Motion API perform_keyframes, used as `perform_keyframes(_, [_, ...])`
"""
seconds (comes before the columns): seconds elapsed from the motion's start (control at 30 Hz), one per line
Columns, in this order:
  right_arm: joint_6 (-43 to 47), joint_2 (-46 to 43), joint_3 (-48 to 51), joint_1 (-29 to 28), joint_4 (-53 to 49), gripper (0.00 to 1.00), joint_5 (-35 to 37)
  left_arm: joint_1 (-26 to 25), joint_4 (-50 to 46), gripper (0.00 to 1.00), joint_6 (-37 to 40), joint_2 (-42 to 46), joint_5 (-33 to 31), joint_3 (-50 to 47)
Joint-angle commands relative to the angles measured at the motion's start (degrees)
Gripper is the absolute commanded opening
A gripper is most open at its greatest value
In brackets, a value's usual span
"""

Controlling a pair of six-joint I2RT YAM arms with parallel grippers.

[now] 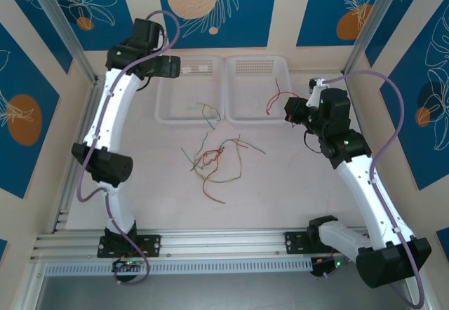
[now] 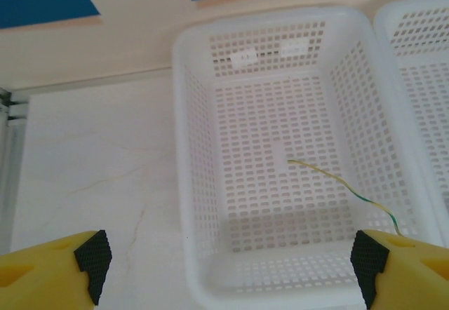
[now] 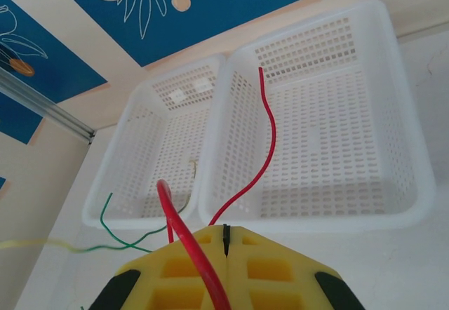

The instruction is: Untangle the cables

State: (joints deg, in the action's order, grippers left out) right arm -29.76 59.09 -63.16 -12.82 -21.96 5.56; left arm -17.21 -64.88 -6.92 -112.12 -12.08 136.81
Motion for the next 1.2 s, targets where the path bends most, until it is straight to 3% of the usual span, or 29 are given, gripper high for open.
perform_keyframes(0.0, [0.4,0.23,-2.32,-0.72,-0.1,0.0,-0.95,0.16,-0.05,0.88,-0.44,3.56,0.61,-6.26])
perform_keyframes(0.2, [0.49,1.24,-2.76,-0.94,-0.98,0.0,-0.51,-0.02,15.21,0.83,-2.49,16.97,7.6,-28.44])
perform_keyframes(0.37, [0.66,5.25,-5.8,-1.01,-2.99,0.0,-2.16,-0.27,13.9,0.82,-0.26,19.97,9.83,-32.38])
perform_keyframes(0.5, [0.54,10.89,-9.63,-0.98,-4.25,0.0,-4.74,-0.4,18.77,0.81,0.01,25.19,14.6,-44.3])
perform_keyframes(0.73, [2.7,28.94,-25.19,-1.68,-11.79,0.0,-7.53,-1.24,31.09,0.75,-5.84,37.36,15.32,-64.47])
perform_keyframes(1.0, [2.68,57.61,-51.93,0.32,-21.01,0.0,-5.65,-12.16,44.84,0.77,-5.57,51.53,12.52,-75.89])
perform_keyframes(1.03, [2.39,61.98,-57.22,0.25,-24.03,0.03,-5.2,-12.62,45.25,0.77,-5.86,52.29,13.4,-76.48])
perform_keyframes(1.1, [2.34,69.62,-68.07,0.12,-30.7,0.18,-4.13,-13.07,43.9,0.77,-7.26,52.21,13.36,-76.67])
perform_keyframes(1.17, [2.68,74.69,-75.7,-0.56,-34.5,0.5,-2.11,-13.74,41.28,0.76,-7.17,50.81,14.03,-76.3])
